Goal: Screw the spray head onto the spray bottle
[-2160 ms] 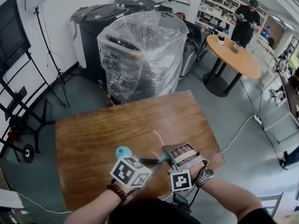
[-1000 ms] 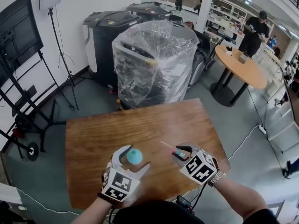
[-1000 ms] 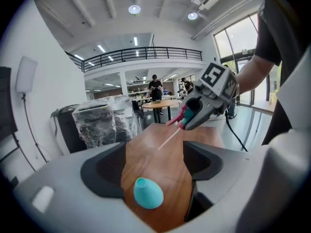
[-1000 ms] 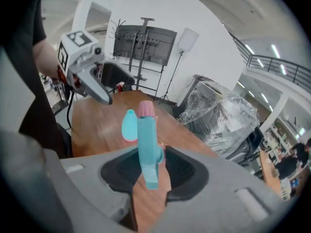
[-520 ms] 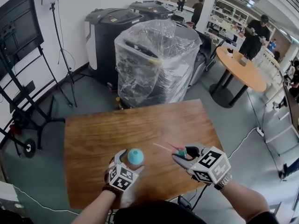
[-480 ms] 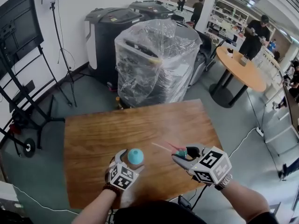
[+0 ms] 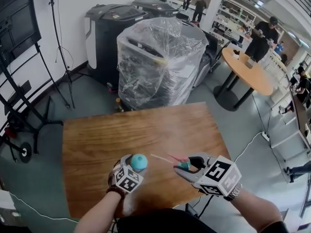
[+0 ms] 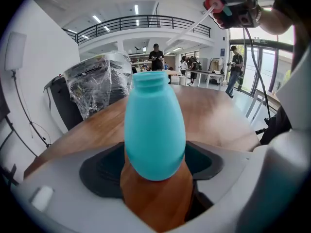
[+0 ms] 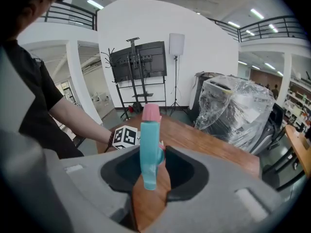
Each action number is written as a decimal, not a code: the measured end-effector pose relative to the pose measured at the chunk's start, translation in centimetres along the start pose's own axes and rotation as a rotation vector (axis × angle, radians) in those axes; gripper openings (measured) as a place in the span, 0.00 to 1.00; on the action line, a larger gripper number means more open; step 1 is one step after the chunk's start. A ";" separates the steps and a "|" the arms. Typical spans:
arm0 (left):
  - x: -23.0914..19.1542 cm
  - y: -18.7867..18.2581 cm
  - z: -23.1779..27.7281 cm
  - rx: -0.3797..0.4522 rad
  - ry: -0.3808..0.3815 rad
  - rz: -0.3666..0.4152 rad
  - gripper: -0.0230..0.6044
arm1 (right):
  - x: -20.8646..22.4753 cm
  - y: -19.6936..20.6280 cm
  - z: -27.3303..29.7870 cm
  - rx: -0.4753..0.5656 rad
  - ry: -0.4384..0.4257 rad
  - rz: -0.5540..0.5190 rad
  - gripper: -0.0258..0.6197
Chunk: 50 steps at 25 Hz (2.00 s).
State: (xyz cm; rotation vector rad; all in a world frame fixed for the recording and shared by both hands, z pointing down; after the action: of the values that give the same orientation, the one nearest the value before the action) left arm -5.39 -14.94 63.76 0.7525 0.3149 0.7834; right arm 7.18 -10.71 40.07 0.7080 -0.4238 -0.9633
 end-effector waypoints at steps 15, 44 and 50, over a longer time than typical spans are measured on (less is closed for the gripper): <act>-0.7 -1.3 -3.1 -0.266 -0.210 0.450 0.65 | -2.6 -0.8 1.2 -0.097 -0.081 -0.195 0.23; 4.8 -6.2 -6.6 -0.307 -0.203 0.623 0.65 | -3.8 1.4 5.6 -0.097 -0.103 -0.370 0.23; 5.0 -6.8 -6.8 -0.288 -0.199 0.623 0.65 | -3.1 1.6 5.6 -0.092 -0.107 -0.374 0.23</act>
State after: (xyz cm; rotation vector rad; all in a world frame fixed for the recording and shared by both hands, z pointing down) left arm -1.99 -11.17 54.22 0.6504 -0.2273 1.2962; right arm 3.07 -9.43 45.14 0.6662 -0.3432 -1.3693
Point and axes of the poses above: the fingertips, and each gripper's own axes: z forward along the fingers, x to its right, y out of its underside, the point moved 3 cm from there along -z, backward along the fingers, and after that the axes turned 4 degrees about -z, right-handed, at the moved point
